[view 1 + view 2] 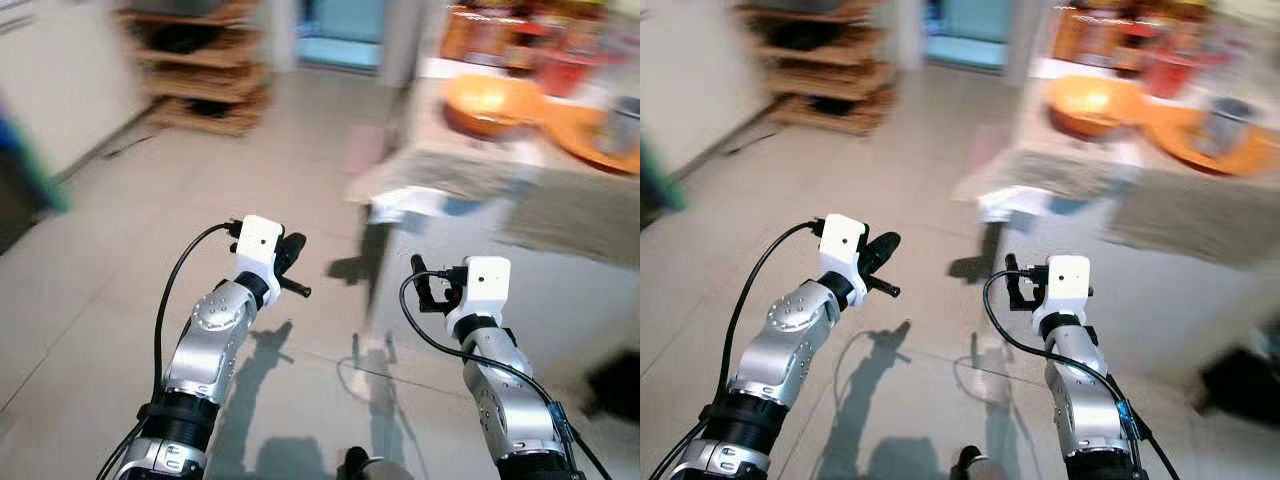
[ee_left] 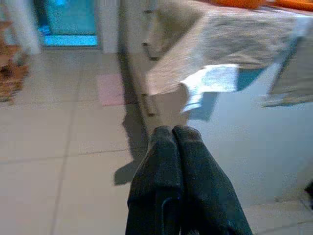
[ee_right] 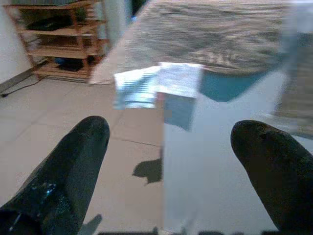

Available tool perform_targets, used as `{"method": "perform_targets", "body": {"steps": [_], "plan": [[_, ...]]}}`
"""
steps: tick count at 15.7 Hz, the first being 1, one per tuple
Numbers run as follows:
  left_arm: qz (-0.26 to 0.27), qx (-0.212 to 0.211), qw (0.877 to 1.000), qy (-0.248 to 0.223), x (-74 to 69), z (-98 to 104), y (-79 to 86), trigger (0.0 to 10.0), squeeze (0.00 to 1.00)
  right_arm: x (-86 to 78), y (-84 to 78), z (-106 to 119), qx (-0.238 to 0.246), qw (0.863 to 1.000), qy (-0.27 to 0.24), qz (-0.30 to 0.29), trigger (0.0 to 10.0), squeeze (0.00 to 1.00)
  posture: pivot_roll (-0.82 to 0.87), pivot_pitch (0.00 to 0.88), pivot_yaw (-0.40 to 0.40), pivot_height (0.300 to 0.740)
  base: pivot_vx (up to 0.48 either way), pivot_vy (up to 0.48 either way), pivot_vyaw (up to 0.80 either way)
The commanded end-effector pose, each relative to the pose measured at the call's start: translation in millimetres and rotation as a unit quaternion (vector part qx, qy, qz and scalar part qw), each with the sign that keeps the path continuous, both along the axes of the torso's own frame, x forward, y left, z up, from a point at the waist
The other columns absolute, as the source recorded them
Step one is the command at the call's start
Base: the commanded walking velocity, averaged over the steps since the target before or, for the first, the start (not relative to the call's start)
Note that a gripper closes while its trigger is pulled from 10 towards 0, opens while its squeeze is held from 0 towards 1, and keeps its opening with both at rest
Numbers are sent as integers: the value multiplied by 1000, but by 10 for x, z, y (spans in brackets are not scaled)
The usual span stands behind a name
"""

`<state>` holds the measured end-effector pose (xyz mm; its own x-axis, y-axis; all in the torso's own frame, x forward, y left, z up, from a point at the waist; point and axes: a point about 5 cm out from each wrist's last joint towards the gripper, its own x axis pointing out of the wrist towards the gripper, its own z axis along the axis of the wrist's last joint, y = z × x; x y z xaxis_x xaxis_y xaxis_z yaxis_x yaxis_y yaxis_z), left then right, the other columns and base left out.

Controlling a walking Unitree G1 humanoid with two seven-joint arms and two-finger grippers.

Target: Setting the table

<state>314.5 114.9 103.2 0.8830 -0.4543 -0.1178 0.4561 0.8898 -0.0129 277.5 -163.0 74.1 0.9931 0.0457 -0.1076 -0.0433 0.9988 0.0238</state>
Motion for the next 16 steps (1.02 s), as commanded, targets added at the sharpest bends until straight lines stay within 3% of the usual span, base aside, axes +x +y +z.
{"method": "perform_targets", "body": {"steps": [1, 4, 6, 16], "plan": [[-6, 1, 1000, -1, 13, 8, -17, 10000, 0, -3, -36, 12, 5, 1000, -3, -6, 10000, 0, 35, 0, -1, 740, 0, 0, -756], [22, -10, 1000, -10, 10, 16, 25, 10000, 0, -9, -49, 35, -7, 1000, -11, -6, 10000, 0, 32, 0, 1, 740, 0, 0, -752], [40, -1, 999, -12, 3, -4, 41, 10000, 0, -19, -21, 28, -28, 1000, -11, -1, 10000, 0, 32, 0, 0, 740, 0, 0, 0], [52, -13, 999, -8, 5, 0, 22, 10000, 0, 1, -58, 39, -38, 999, -13, -15, 10000, 0, 35, 0, -2, 740, 0, -449, 0]]}}
